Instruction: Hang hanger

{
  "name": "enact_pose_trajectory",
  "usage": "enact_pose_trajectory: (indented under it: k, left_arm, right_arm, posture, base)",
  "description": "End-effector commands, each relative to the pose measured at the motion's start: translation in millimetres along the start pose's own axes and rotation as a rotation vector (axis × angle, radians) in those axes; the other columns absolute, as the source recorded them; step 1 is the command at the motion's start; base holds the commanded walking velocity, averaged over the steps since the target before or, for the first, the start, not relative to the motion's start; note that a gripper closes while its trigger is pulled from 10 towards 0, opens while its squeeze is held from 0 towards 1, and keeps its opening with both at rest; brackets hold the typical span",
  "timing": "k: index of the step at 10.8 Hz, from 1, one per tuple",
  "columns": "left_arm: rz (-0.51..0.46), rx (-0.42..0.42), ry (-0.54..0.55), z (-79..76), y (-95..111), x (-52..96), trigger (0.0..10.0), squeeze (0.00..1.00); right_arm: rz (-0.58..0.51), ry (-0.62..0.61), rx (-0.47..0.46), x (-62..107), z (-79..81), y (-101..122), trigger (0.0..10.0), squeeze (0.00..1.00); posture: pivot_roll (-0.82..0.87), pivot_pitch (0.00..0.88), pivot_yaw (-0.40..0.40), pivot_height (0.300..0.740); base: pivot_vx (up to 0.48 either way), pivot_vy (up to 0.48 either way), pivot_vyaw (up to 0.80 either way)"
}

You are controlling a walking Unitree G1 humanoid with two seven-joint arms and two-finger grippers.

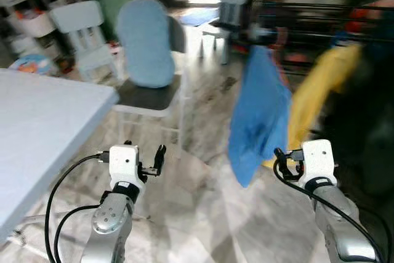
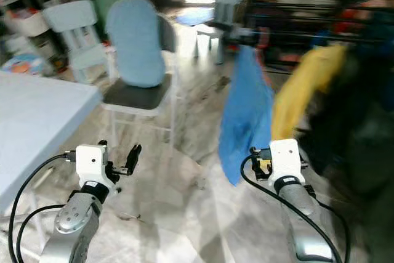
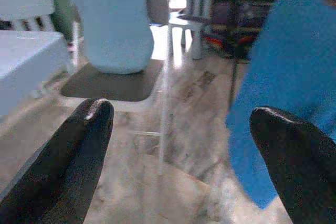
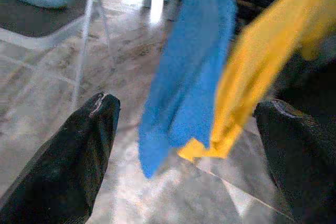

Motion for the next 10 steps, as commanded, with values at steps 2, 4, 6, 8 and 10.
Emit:
enact_pose_trajectory:
  k: [2, 4, 6, 8, 10]
  left_arm:
    - [0.001, 0.009, -0.014, -3.6, 0, -2.9, 10.0, 0.00]
    - [0.011, 0.016, -0.021, -4.3, -3, -3.8, 10.0, 0.00]
    - [0.017, 0.020, -0.016, -3.1, -4, -4.9, 10.0, 0.00]
    - [0.016, 0.017, -0.030, -7.8, -4, -5.1, 10.0, 0.00]
    - [0.025, -0.002, -0.034, -9.2, -6, -4.2, 10.0, 0.00]
  right_arm:
    - [0.044, -0.073, -0.009, 2.3, -15.5, -8, 10.0, 0.00]
    - [0.063, -0.079, -0.040, 5.2, -21.1, -11, 10.0, 0.00]
    - [0.064, -0.077, 0.052, 4.1, -19.2, -13, 10.0, 0.00]
    - [0.027, -0.093, 0.031, 3.2, -16.3, -10, 10.0, 0.00]
    - [0.077, -0.084, -0.013, 5.0, -16.8, -17, 10.0, 0.00]
  posture:
    - [-0.15, 0.000, 0.063, 0.740]
    - [-0.16, 0.000, 0.063, 0.740]
    - [-0.16, 0.000, 0.064, 0.740]
    - [-0.16, 0.000, 0.063, 0.740]
    - [-0.15, 0.000, 0.056, 0.740]
  base:
    - [0.394, 0.274, 0.00]
    - [0.353, 0.326, 0.00]
    - [0.321, 0.358, 0.00]
    - [0.292, 0.381, 0.00]
    - [0.000, 0.000, 0.00]
Point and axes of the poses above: a point about 5 cm out from each wrist's last joint towards the gripper, its own x axis pointing back from the gripper into the wrist, its own y axis along the axis of the wrist's last joint, z = x × y, the point moved 5 cm from there along -x, pointing out of the wrist towards the gripper, and after that the axes turned 14 degrees about -x, right-handed, at the moved point
